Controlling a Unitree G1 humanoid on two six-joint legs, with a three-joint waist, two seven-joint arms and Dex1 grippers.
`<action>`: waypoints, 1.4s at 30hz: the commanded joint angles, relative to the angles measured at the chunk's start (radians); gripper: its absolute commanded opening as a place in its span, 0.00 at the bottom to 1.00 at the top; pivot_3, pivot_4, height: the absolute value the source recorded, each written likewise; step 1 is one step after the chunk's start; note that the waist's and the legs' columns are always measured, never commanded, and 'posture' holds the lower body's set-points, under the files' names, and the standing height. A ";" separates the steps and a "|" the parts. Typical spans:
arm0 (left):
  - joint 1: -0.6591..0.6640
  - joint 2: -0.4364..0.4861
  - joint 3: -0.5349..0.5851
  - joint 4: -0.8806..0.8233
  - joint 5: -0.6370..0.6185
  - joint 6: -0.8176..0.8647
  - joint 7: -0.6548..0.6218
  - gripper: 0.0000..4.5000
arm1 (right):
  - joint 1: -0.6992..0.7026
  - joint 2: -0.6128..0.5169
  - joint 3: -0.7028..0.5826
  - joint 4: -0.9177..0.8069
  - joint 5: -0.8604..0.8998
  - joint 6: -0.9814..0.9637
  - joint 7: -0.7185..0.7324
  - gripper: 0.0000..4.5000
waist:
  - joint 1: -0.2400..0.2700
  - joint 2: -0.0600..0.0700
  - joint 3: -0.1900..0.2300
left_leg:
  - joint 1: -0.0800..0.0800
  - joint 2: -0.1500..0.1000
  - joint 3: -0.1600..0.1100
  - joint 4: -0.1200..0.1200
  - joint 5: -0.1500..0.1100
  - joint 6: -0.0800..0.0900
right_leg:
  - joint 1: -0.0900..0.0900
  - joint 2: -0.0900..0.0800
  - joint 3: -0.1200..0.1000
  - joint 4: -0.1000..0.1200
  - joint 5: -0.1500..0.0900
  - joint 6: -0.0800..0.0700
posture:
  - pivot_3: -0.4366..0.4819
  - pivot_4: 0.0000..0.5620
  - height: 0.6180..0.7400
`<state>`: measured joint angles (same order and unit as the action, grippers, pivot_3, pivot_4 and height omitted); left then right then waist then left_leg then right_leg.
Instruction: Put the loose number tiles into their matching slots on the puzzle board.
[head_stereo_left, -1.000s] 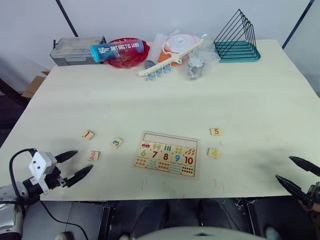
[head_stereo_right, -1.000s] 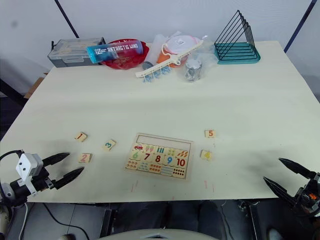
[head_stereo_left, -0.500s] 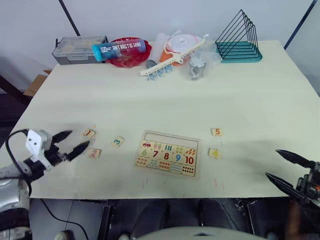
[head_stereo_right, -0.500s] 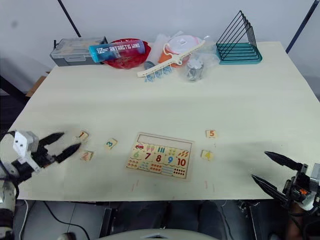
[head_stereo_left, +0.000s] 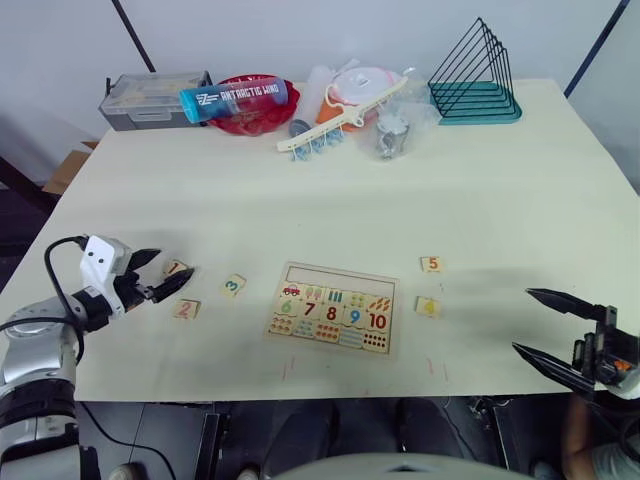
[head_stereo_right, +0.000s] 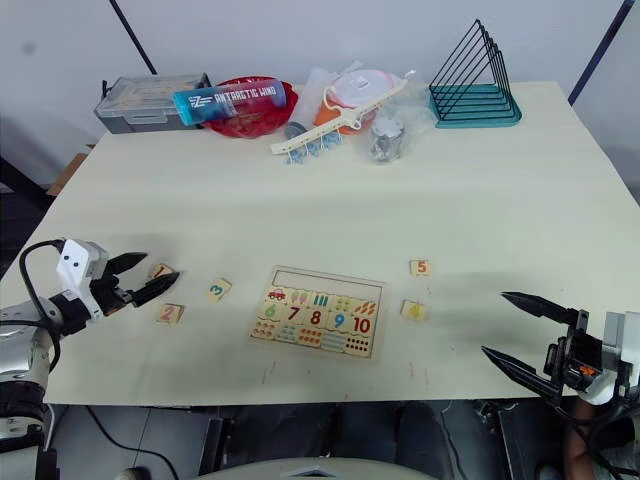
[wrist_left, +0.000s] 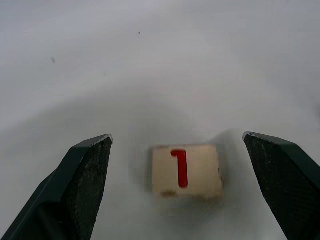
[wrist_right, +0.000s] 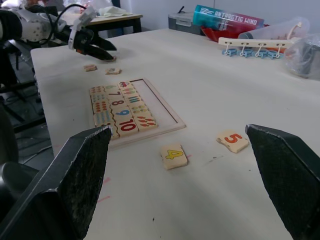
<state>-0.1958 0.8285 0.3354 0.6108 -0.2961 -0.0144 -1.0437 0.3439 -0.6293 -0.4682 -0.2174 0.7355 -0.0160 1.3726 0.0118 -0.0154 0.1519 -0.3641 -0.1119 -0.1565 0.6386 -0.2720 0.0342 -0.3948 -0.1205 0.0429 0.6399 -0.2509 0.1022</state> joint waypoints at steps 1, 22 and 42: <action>-0.009 0.026 -0.015 0.013 0.027 -0.035 -0.003 0.99 | -0.019 -0.020 -0.002 -0.002 0.008 -0.011 0.025 1.00 | 0.000 0.000 0.000 | 0.000 0.000 0.000 0.000 0.000 0.000 | 0.000 0.000 0.000 0.000 0.000 0.000 | 0.48 0.27 1.00; 0.063 -0.008 -0.050 -0.026 0.021 0.013 -0.015 0.41 | -0.117 -0.059 0.018 0.020 -0.008 -0.006 0.031 1.00 | -0.002 0.004 -0.002 | 0.001 0.000 0.001 0.001 0.000 0.000 | 0.000 0.000 0.001 0.002 0.000 0.000 | 0.48 0.27 1.00; 0.194 -0.199 0.057 -0.691 -0.099 0.479 0.472 0.32 | -0.152 -0.063 0.040 0.034 -0.018 0.006 0.037 1.00 | 0.003 0.003 -0.002 | 0.000 0.000 0.000 0.002 0.000 0.000 | 0.000 -0.001 0.000 0.002 0.000 0.000 | 0.48 0.27 1.00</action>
<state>0.0025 0.6314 0.3544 -0.0045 -0.3863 0.4177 -0.6443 0.1974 -0.6792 -0.4162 -0.1760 0.7099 -0.0052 1.4056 0.0143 -0.0126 0.1504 -0.3643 -0.1118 -0.1562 0.6405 -0.2720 0.0341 -0.3947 -0.1209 0.0433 0.6417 -0.2508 0.1020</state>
